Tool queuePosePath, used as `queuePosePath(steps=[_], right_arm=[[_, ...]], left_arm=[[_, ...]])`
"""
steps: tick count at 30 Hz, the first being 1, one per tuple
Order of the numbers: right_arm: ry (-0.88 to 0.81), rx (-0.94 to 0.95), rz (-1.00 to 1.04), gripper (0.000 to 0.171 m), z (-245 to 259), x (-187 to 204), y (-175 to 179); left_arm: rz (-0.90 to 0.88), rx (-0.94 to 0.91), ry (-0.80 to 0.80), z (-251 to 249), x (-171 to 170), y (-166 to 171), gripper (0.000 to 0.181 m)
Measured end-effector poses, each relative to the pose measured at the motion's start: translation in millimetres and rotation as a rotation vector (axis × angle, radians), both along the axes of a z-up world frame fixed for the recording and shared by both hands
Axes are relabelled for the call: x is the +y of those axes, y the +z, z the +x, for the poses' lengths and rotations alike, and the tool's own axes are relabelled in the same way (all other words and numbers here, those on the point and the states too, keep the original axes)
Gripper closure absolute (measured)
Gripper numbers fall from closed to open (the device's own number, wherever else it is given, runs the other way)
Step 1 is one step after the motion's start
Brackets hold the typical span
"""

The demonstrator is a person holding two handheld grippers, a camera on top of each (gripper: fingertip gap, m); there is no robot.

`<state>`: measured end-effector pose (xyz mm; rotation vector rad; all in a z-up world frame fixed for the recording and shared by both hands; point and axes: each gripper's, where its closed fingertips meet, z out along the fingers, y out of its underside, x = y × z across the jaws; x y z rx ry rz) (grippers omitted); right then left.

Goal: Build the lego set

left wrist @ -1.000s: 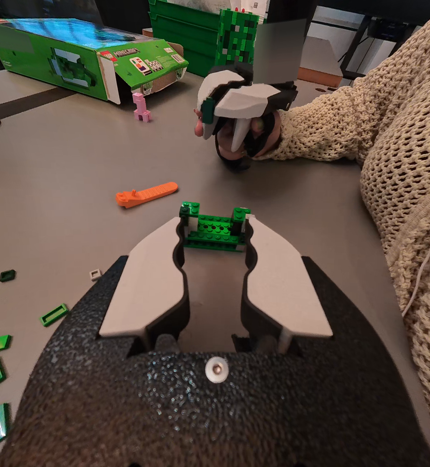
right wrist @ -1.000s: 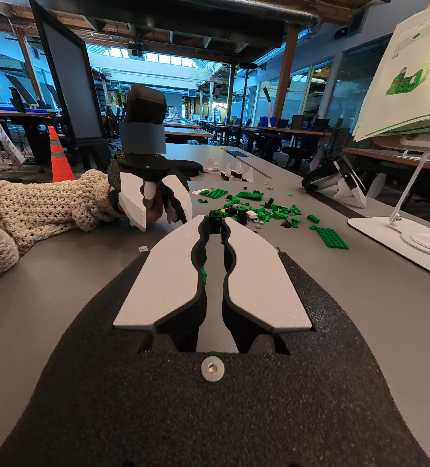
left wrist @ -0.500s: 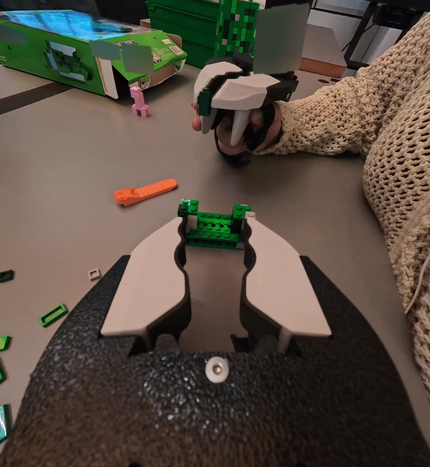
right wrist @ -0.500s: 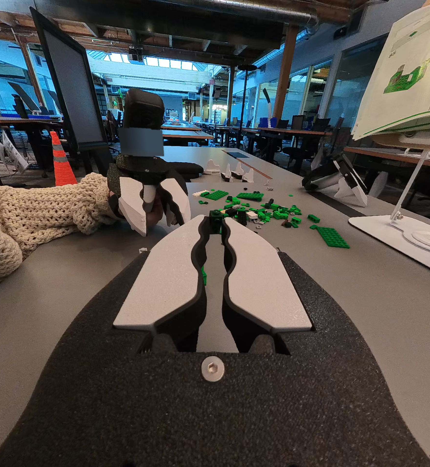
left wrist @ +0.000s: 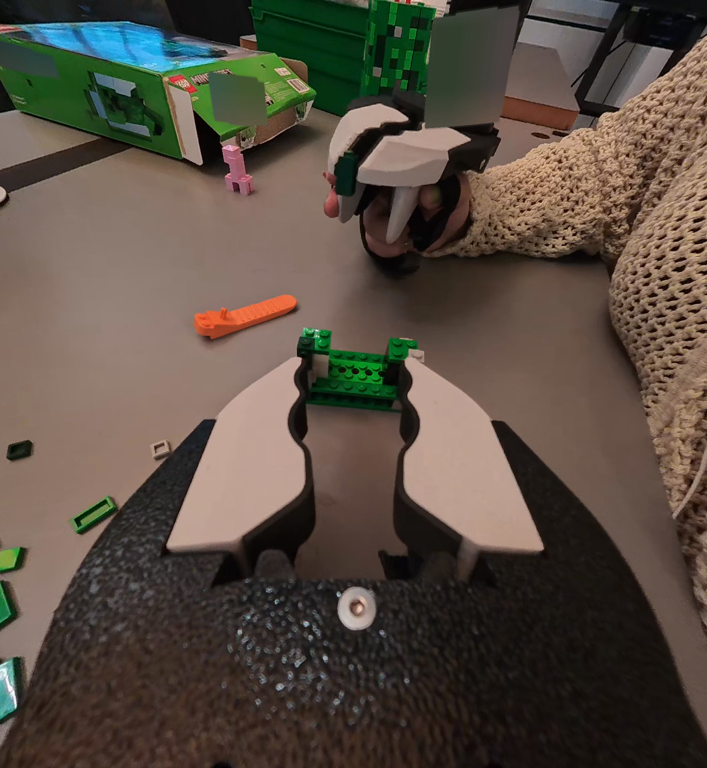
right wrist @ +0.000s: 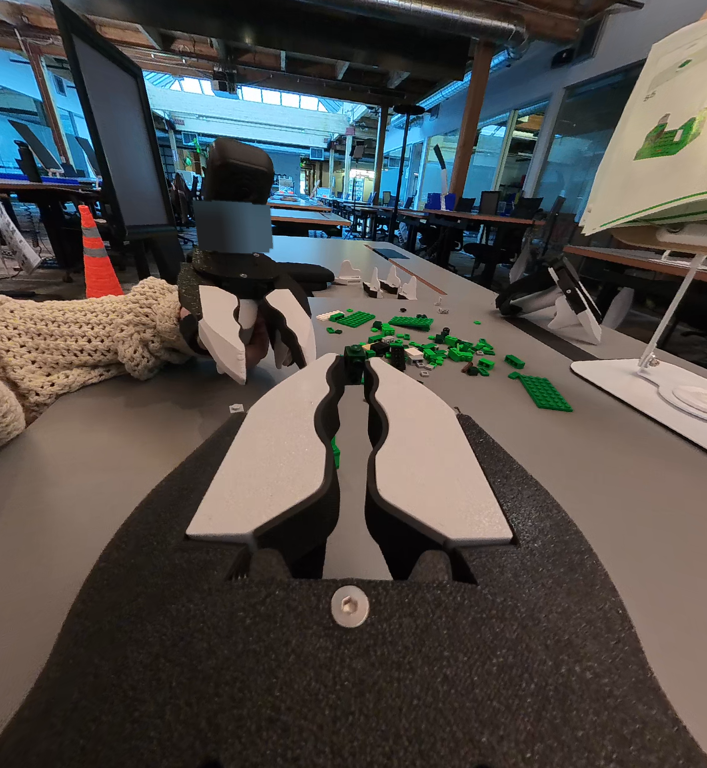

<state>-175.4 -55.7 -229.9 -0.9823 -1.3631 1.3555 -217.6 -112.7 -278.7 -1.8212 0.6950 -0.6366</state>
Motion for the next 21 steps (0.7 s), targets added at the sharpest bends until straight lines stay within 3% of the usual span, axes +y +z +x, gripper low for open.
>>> queuePosePath(steps=[21], right_arm=[[0.001, -0.001, -0.002, 0.163, 0.0, 1.0, -0.2]], left_arm=[[-0.012, 0.013, -0.009, 0.8, -0.2, -2.5, 0.142]])
